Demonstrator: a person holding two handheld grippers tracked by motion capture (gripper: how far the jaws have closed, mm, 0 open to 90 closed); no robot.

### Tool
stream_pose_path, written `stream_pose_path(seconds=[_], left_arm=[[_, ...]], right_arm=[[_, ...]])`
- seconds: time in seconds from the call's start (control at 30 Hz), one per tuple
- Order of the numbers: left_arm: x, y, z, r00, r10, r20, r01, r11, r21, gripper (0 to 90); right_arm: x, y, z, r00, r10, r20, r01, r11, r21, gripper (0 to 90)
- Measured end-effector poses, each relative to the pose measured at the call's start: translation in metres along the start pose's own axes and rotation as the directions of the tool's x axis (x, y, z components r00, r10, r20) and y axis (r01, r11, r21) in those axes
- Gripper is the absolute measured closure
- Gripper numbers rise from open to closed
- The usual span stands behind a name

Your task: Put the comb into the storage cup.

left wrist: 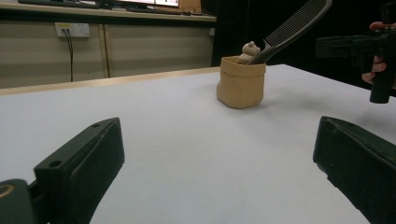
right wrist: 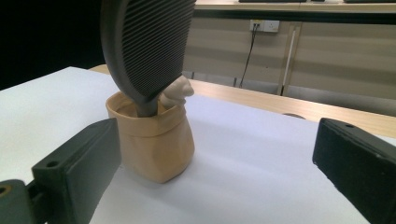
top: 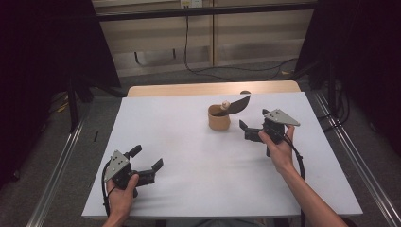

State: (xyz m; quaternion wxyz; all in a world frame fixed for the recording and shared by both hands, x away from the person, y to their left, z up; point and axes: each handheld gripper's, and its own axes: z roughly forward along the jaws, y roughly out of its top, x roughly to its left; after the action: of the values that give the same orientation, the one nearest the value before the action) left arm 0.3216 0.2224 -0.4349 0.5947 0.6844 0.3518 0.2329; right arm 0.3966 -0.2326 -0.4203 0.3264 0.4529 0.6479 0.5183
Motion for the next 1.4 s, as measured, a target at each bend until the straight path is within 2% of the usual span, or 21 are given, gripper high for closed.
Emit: stream_pose_path(seconds=[0.27,0.43,0.6,0.73,0.87,0.93,0.97,1.13,1.4], left_arm=[[0.000,0.000,0.000,0.9999,-0.006,-0.011,0.006,0.9998,0.017,2.2],[-0.001,0.000,-0.001,0.9999,-0.011,-0.008,0.011,0.9999,0.004,2.2],[-0.001,0.000,-0.003,0.9999,-0.004,-0.016,0.004,1.0000,0.003,2.2],[-0.001,0.001,-0.003,0.9998,-0.007,-0.019,0.007,1.0000,-0.005,2.2],[-0.002,0.000,-0.003,0.9998,0.000,-0.020,0.000,1.0000,-0.002,2.3],[-0.002,0.001,-0.004,0.9997,0.016,-0.019,-0.016,0.9998,0.009,2.8],[-0.003,0.000,-0.003,0.9998,0.010,-0.020,-0.010,0.9999,0.007,2.8],[-0.004,0.001,-0.005,0.9994,0.019,-0.029,-0.019,0.9998,0.006,3.1],[-0.008,0.001,-0.006,0.9992,0.007,-0.040,-0.007,1.0000,0.002,3.2]], right_arm=[[0.001,-0.002,-0.013,1.0000,-0.005,-0.003,0.005,1.000,-0.024,0.7],[0.002,-0.006,-0.022,1.0000,-0.006,0.002,0.006,1.000,-0.029,0.5],[0.002,-0.012,-0.030,0.9999,-0.014,0.004,0.014,1.000,-0.023,0.4],[0.001,-0.014,-0.036,0.9998,-0.014,0.011,0.015,0.999,-0.041,0.7],[0.001,-0.016,-0.043,0.9998,-0.019,0.008,0.020,0.999,-0.051,0.6],[0.001,-0.018,-0.047,0.9999,-0.014,0.009,0.015,0.998,-0.054,0.5],[0.000,-0.018,-0.049,0.9999,-0.014,0.008,0.015,0.998,-0.057,0.5],[-0.001,-0.020,-0.057,0.9995,-0.016,0.027,0.018,0.998,-0.067,0.3],[-0.006,-0.024,-0.073,0.9990,-0.014,0.043,0.018,0.996,-0.090,0.2]])
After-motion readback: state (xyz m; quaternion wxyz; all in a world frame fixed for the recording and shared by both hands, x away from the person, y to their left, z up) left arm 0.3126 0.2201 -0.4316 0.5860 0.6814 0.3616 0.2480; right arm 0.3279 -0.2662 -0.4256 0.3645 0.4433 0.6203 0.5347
